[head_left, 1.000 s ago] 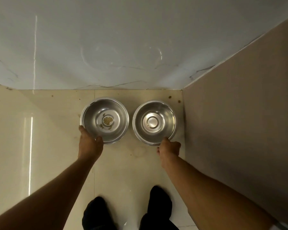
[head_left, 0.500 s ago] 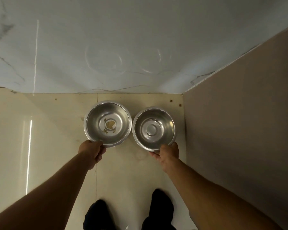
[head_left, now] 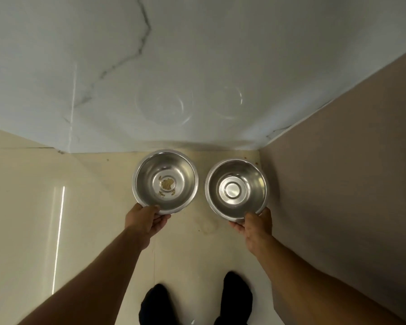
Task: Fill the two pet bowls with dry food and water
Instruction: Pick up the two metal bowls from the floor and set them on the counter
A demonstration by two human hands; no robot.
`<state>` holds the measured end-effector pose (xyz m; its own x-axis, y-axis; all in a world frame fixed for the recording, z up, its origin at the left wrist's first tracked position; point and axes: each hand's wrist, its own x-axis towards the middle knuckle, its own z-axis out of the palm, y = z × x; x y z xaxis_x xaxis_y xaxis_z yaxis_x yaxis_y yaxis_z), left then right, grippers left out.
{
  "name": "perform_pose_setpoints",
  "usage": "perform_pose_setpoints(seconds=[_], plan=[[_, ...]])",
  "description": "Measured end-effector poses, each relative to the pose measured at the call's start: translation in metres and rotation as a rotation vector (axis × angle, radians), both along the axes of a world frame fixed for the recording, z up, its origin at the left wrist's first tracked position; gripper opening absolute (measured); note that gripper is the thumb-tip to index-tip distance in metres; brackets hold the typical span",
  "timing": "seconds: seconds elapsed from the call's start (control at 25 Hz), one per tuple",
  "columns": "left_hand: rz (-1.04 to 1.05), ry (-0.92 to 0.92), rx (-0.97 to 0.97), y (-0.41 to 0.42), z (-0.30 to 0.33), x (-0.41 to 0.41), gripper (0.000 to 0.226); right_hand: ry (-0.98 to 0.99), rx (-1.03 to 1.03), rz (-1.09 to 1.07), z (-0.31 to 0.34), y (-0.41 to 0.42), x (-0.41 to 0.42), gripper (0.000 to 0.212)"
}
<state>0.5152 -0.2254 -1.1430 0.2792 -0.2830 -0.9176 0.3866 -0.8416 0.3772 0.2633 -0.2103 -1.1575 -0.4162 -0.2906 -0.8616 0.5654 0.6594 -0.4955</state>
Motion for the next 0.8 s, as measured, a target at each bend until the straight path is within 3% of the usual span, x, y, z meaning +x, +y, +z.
perform_pose_setpoints(seconds=[0.24,0.4,0.8], plan=[[0.114,0.076,-0.097,0.029,0.151,-0.005,0.027,-0.013,-0.154,-0.016,0.142,0.015,0.006,0.06],[0.072,0.042,-0.23,0.034,0.267,0.002,0.023,-0.041,-0.272,0.008,0.25,0.027,0.022,0.051],[-0.021,-0.049,-0.53,0.055,0.579,0.016,0.019,-0.087,-0.556,0.121,0.565,0.047,0.024,0.054]])
